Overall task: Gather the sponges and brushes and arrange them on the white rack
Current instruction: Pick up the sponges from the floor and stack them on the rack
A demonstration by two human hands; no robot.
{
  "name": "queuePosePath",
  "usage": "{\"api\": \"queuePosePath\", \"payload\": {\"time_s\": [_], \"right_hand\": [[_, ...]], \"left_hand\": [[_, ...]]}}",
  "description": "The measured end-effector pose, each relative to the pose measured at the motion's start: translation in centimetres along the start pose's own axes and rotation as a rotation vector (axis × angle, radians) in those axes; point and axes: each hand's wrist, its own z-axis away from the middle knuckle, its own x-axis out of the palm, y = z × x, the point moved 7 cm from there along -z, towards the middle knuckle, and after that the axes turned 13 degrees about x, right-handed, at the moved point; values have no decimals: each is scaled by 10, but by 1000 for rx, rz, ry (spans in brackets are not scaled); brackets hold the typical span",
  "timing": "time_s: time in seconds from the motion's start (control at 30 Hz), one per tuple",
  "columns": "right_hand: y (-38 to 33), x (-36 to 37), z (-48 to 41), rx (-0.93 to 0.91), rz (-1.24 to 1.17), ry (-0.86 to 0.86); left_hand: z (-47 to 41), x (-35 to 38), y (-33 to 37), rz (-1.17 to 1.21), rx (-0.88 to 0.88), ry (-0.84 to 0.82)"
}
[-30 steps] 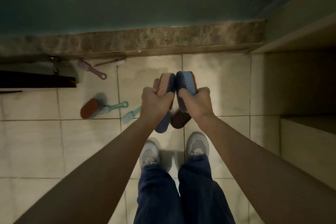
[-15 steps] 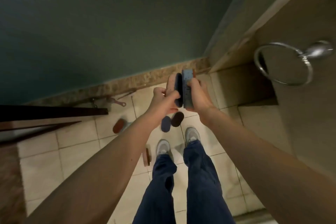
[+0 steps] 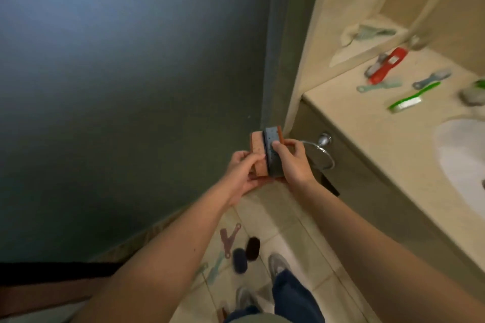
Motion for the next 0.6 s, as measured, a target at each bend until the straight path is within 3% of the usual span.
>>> {"api": "queuePosePath", "payload": {"time_s": [0.33,0.6], "right_hand": [[-107,-82,74,-181,-189,91],[-148,-182,129,-304,-289,204]], "left_hand": [[32,123,99,-197,186,-344],[67,235,125,-248,311,-556]]}}
